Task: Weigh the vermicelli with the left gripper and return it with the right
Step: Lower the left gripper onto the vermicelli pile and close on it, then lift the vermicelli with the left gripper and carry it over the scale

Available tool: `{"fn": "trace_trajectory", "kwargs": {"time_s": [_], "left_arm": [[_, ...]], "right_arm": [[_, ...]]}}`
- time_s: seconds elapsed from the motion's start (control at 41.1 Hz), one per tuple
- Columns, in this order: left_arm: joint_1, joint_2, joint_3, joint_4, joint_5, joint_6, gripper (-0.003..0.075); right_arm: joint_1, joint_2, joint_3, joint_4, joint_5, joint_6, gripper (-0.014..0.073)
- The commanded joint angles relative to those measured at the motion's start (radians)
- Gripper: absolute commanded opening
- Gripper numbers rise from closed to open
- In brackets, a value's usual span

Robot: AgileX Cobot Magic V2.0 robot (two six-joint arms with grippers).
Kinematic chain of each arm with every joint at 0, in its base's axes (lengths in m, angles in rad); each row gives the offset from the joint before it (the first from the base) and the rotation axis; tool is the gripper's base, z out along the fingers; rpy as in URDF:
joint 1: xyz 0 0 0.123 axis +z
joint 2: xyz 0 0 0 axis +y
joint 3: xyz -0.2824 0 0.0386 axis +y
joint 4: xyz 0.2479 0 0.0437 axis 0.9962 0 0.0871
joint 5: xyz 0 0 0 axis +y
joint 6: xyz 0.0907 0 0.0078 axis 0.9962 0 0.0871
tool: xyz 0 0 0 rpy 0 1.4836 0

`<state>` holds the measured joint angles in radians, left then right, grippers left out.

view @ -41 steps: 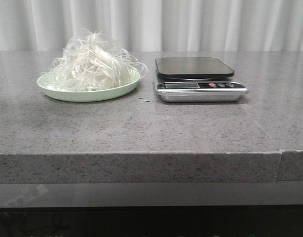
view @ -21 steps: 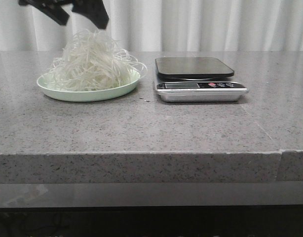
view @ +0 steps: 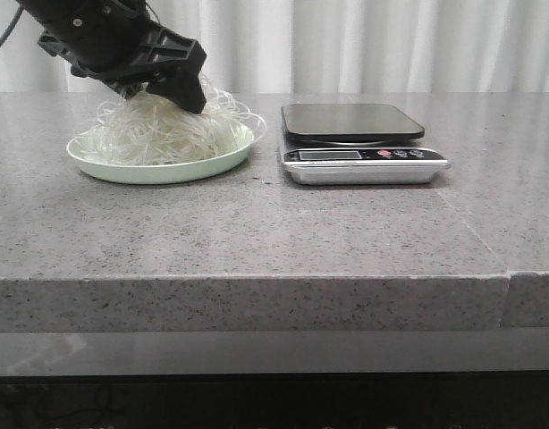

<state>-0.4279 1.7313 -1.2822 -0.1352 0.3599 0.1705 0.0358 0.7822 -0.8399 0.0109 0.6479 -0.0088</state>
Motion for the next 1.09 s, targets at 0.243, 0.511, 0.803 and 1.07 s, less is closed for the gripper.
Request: {"fn": "trace_trajectory", "kwargs": {"time_s": [0.243, 0.511, 0.803, 1.07], "left_arm": [[-0.008, -0.06, -0.032, -0.004, -0.045, -0.001, 0.0144], [-0.008, -0.126, -0.122, -0.004, 0.037, -0.001, 0.0145], [-0.053, -0.136, -0.319, -0.004, 0.098, -0.001, 0.0145], [-0.155, -0.04, -0.481, -0.004, 0.063, 0.0, 0.0148]], "right_arm": [[-0.007, 0.002, -0.026, -0.001, -0.053, -0.002, 0.0577], [-0.007, 0.002, -0.026, 0.006, -0.053, -0.002, 0.0577], [-0.007, 0.002, -0.026, 0.006, -0.055, -0.002, 0.0577], [-0.007, 0.002, -0.026, 0.006, -0.059, -0.002, 0.0577]]}}
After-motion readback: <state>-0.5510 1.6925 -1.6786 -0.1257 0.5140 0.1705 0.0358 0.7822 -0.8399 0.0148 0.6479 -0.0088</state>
